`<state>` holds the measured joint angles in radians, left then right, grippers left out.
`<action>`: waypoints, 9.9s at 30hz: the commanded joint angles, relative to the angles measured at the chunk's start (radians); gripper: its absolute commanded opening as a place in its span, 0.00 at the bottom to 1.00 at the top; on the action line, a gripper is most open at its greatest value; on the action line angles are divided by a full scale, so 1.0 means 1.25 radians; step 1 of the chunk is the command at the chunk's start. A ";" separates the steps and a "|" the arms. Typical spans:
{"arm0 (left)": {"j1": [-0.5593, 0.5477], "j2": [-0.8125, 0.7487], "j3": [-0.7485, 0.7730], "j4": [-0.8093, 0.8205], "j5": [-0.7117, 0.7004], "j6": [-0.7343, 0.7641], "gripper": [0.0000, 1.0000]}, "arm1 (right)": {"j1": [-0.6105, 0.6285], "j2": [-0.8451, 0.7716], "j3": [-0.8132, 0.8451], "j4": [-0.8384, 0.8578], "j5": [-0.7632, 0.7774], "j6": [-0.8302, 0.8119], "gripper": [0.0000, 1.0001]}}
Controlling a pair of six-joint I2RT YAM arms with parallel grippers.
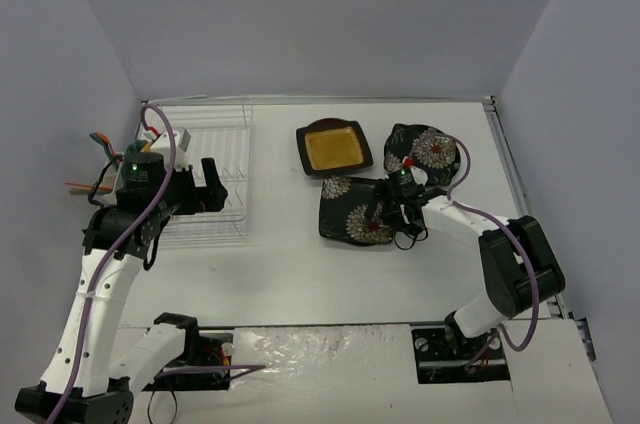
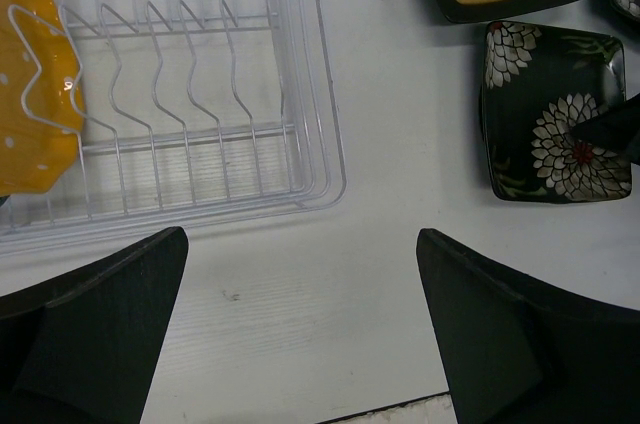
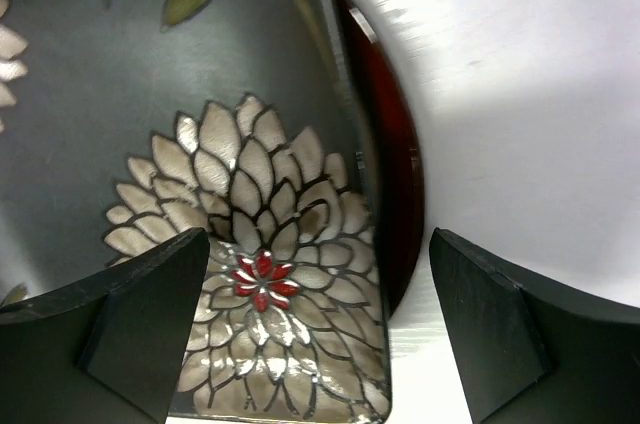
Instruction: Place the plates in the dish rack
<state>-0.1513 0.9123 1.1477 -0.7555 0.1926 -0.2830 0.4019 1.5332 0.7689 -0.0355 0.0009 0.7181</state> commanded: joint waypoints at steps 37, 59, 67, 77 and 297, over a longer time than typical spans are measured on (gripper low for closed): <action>-0.007 -0.032 -0.039 0.008 0.008 -0.042 0.97 | -0.063 0.010 0.044 0.058 -0.068 -0.187 0.61; -0.007 -0.012 -0.043 0.031 0.036 -0.063 0.97 | -0.154 0.069 -0.094 0.208 -0.246 -0.201 0.40; -0.012 -0.016 -0.051 0.035 0.050 -0.079 0.97 | -0.168 0.025 -0.100 0.228 -0.253 -0.193 0.04; -0.013 -0.016 -0.051 0.073 0.107 -0.151 0.97 | -0.174 -0.105 -0.047 0.180 -0.322 -0.129 0.00; -0.338 0.168 -0.122 0.362 0.059 -0.458 0.97 | -0.131 -0.069 -0.063 0.114 -0.214 0.034 0.00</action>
<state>-0.5302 1.0717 0.9986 -0.4752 0.3053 -0.7371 0.2516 1.5427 0.6839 0.1654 -0.2243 0.6913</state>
